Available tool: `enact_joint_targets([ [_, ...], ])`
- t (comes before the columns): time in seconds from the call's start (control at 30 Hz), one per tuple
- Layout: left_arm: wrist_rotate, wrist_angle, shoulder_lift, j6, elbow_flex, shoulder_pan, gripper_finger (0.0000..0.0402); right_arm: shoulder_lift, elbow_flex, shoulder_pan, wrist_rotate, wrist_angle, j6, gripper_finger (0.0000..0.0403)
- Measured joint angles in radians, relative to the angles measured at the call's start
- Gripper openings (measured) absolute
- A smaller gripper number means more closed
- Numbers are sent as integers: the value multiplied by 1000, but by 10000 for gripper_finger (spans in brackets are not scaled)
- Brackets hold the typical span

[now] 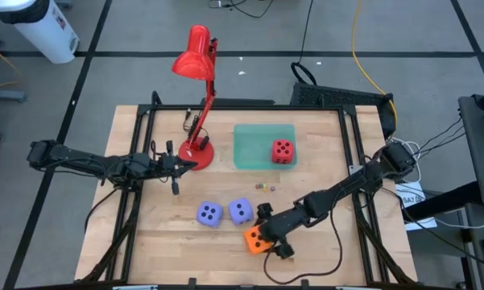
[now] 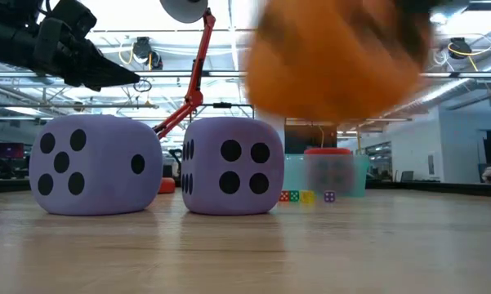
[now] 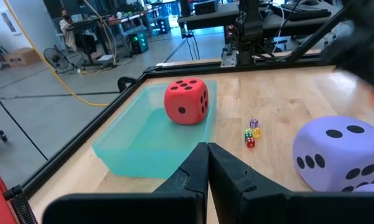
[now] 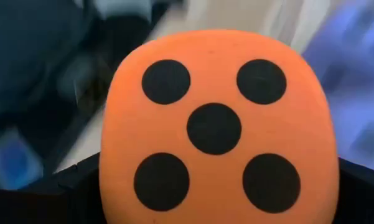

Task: Pick & Place Dice
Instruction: Put the large orange dice into the bin

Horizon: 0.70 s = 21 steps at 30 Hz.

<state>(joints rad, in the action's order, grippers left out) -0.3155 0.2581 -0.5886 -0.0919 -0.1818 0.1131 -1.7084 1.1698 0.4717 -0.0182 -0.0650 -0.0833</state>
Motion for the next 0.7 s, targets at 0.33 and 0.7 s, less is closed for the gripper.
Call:
enact_joint_targets([
  [0.33, -1, 0, 0, 6, 0, 0, 17, 5, 348, -155, 334, -343, 150, 393],
  [0.7, -1, -1, 0, -3, 0, 0, 17, 4, 258, -538, 120, -243, 346, 393],
])
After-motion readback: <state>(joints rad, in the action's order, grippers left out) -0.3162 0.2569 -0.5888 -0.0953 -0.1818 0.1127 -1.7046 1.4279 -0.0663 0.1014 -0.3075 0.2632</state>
